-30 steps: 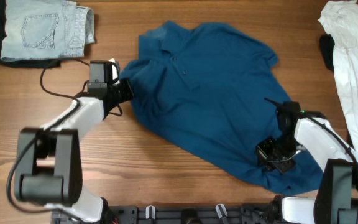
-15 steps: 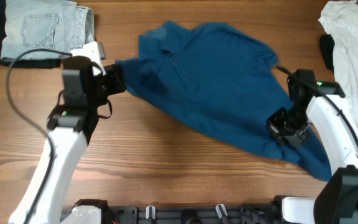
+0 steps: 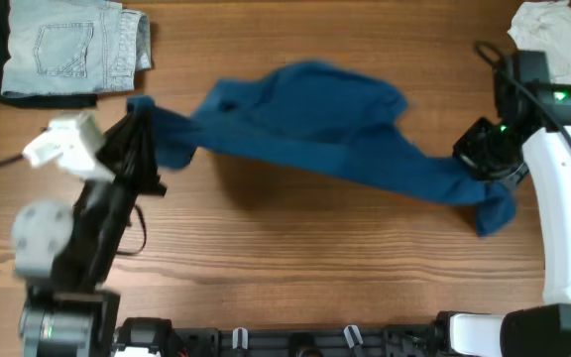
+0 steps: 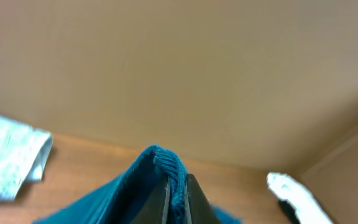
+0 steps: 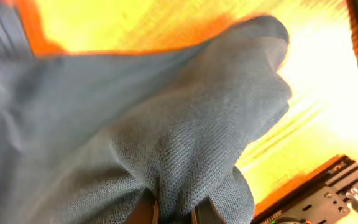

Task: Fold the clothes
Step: 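Lift the shirt with both grippers and stretch it apart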

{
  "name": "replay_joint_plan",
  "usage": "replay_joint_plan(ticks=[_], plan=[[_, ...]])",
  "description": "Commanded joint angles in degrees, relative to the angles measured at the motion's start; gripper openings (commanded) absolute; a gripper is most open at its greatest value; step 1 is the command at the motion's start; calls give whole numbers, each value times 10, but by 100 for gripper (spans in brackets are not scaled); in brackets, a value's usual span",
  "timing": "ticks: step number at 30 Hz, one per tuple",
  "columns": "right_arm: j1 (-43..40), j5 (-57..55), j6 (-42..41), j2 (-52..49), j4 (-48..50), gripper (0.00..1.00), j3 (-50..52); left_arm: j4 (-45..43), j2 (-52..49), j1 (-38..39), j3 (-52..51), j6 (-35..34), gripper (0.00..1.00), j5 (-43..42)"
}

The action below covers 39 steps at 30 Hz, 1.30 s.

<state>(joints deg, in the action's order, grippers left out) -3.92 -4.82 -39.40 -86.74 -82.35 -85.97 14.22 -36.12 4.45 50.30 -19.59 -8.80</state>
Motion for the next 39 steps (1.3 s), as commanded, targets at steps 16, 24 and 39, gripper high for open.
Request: replay_joint_plan(ticks=[16, 24, 39], plan=[[15, 39, 66, 112, 3, 5, -192, 25, 61, 0, 125, -34, 4, 0], [15, 49, 64, 34, 130, 7, -193, -85, -130, -1, 125, -34, 4, 57], [15, 81, 135, -186, 346, 100, -193, -327, -586, 0, 134, -34, 5, 56]])
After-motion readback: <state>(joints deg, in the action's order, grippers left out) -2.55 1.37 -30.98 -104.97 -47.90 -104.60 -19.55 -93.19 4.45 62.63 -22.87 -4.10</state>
